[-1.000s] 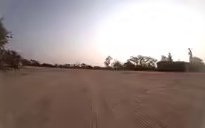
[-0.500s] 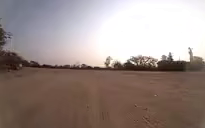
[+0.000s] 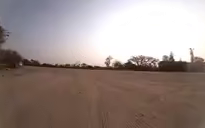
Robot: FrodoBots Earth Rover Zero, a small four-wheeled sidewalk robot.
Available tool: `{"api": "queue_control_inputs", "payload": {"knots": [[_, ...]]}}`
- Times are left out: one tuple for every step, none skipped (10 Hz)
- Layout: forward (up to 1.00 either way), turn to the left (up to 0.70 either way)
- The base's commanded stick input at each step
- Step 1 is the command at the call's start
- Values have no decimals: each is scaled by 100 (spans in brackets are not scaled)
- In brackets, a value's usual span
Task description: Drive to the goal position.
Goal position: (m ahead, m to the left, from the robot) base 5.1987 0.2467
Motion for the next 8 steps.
{"api": "queue_control_inputs", "payload": {"knots": [[70,0],[70,0],[70,0],[70,0],[70,0],[70,0],[70,0],[70,0]]}}
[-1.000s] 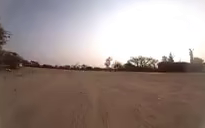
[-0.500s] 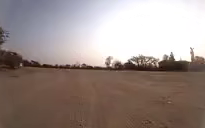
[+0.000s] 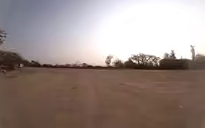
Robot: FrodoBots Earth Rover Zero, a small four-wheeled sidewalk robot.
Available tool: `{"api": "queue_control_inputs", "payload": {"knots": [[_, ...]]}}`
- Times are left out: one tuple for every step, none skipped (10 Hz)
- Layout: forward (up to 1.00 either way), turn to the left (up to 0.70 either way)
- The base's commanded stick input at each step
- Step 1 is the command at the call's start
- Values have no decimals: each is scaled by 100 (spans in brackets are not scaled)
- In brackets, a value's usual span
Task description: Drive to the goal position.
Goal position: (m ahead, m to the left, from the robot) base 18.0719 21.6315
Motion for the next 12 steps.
{"api": "queue_control_inputs", "payload": {"knots": [[70,0],[70,0],[70,0],[70,0],[70,0],[70,0],[70,0],[70,0],[70,0],[70,0],[70,0],[70,0]]}}
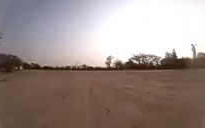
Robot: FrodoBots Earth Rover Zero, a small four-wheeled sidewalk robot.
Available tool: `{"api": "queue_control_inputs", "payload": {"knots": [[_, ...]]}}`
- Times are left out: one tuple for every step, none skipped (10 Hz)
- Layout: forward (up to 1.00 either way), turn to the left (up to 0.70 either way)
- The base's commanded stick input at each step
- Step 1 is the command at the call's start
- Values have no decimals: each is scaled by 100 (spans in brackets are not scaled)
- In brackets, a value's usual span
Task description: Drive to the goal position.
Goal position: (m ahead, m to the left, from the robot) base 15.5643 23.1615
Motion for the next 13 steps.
{"api": "queue_control_inputs", "payload": {"knots": [[70,0],[70,0],[70,0],[70,0],[70,0],[70,0],[70,0],[70,0],[70,0],[70,0],[70,0],[70,0],[70,0]]}}
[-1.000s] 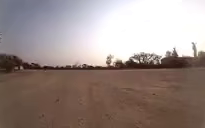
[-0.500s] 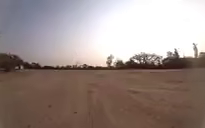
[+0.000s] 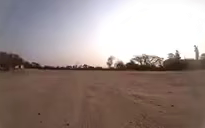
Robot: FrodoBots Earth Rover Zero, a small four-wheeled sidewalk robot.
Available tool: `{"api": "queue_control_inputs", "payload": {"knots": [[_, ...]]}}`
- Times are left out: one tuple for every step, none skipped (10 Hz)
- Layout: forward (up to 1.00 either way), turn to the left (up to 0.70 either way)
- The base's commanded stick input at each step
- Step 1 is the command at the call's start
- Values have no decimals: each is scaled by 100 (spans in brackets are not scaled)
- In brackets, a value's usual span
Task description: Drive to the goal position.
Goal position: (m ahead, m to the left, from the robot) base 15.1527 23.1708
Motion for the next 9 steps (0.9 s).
{"api": "queue_control_inputs", "payload": {"knots": [[70,6],[70,14],[70,23],[70,31],[70,35],[70,35],[70,0],[70,0],[70,0]]}}
